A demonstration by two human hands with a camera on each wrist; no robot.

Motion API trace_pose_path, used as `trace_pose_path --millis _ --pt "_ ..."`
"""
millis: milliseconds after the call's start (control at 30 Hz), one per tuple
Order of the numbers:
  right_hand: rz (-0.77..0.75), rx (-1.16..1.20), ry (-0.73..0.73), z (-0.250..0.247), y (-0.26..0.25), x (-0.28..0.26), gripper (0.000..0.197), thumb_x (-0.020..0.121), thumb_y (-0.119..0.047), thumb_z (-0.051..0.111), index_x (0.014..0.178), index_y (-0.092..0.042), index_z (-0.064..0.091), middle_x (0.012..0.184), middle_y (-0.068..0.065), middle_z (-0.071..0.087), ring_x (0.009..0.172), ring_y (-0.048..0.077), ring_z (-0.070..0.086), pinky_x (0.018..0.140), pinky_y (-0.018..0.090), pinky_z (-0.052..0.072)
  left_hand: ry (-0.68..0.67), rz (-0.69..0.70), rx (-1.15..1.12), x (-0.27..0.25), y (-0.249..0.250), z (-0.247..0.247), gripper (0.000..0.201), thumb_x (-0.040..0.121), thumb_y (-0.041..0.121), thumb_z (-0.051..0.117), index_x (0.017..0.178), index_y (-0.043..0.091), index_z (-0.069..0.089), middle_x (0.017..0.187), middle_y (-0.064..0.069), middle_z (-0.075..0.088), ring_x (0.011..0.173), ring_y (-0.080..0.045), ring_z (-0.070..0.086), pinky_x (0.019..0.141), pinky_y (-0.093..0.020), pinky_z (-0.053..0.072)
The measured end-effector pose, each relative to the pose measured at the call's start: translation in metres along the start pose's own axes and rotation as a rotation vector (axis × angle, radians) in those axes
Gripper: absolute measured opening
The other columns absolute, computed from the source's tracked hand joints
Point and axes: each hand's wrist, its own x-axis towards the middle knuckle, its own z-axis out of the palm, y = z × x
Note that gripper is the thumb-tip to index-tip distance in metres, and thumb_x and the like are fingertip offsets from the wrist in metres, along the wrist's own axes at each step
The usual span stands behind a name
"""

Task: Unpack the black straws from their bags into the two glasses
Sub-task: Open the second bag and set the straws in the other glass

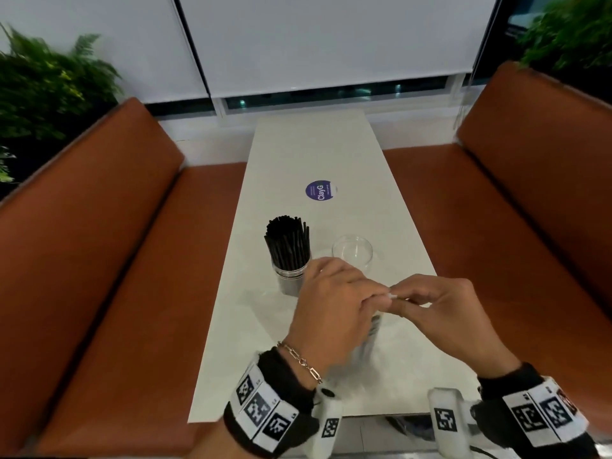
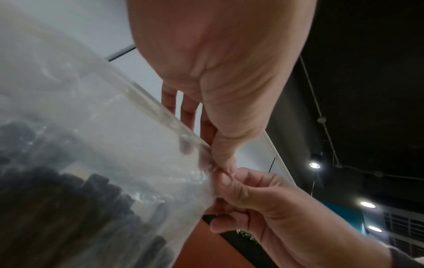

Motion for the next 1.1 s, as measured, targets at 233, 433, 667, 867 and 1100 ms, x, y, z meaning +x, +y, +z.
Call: trace_pose_path --millis 233,433,667,867,1100 --pt "0.1 0.02 -0.05 -0.004 0.006 0.002 0.004 0.079 -0.019 0.089 0.083 -0.02 0.087 0.086 -0.012 0.085 0.083 0.011 0.081 0.083 0.041 0.064 -0.017 -0.047 0.133 -0.023 -0.022 -0.035 0.009 0.091 0.036 0.076 0.091 0.034 0.085 0.09 0.018 0.081 0.097 -0.008 0.072 0.11 -0.042 0.043" --pt "0.176 0.115 -0.11 -0.007 0.01 -0.001 0.011 0.073 -0.035 0.086 0.08 -0.027 0.087 0.096 -0.008 0.085 0.092 0.036 0.08 0.092 0.058 0.062 -0.029 -0.226 0.173 -0.07 -0.086 -0.092 0.025 0.092 0.056 0.065 0.091 0.04 0.084 0.098 0.034 0.075 0.107 0.002 0.071 0.11 -0.039 0.041" --pt "0.192 0.179 -0.109 -0.005 0.013 -0.006 0.017 0.075 -0.023 0.085 0.086 -0.01 0.086 0.1 -0.003 0.086 0.098 0.021 0.081 0.094 0.043 0.064 0.069 -0.357 -0.017 -0.087 -0.092 -0.113 0.021 0.09 0.052 0.077 0.092 0.033 0.086 0.101 0.032 0.076 0.106 0.007 0.072 0.101 -0.023 0.052" --pt "0.244 0.14 -0.365 -0.002 0.026 -0.02 0.088 0.061 -0.028 0.099 0.14 -0.037 0.062 0.141 -0.022 0.067 0.132 -0.004 0.061 0.105 0.02 0.047 -0.28 -0.623 -0.779 -0.109 -0.108 -0.06 0.123 0.052 0.033 0.107 0.156 0.043 0.042 0.153 0.018 0.059 0.145 -0.003 0.051 0.117 -0.034 0.039" --pt "0.31 0.054 -0.439 0.077 0.067 -0.035 0.097 0.055 -0.025 0.106 0.138 -0.041 0.059 0.134 -0.023 0.068 0.119 -0.008 0.066 0.104 0.024 0.057 -0.226 -0.588 -0.863 -0.101 -0.068 0.06 0.103 0.046 0.003 0.105 0.133 0.035 0.06 0.127 0.007 0.074 0.119 -0.006 0.07 0.101 -0.036 0.06"
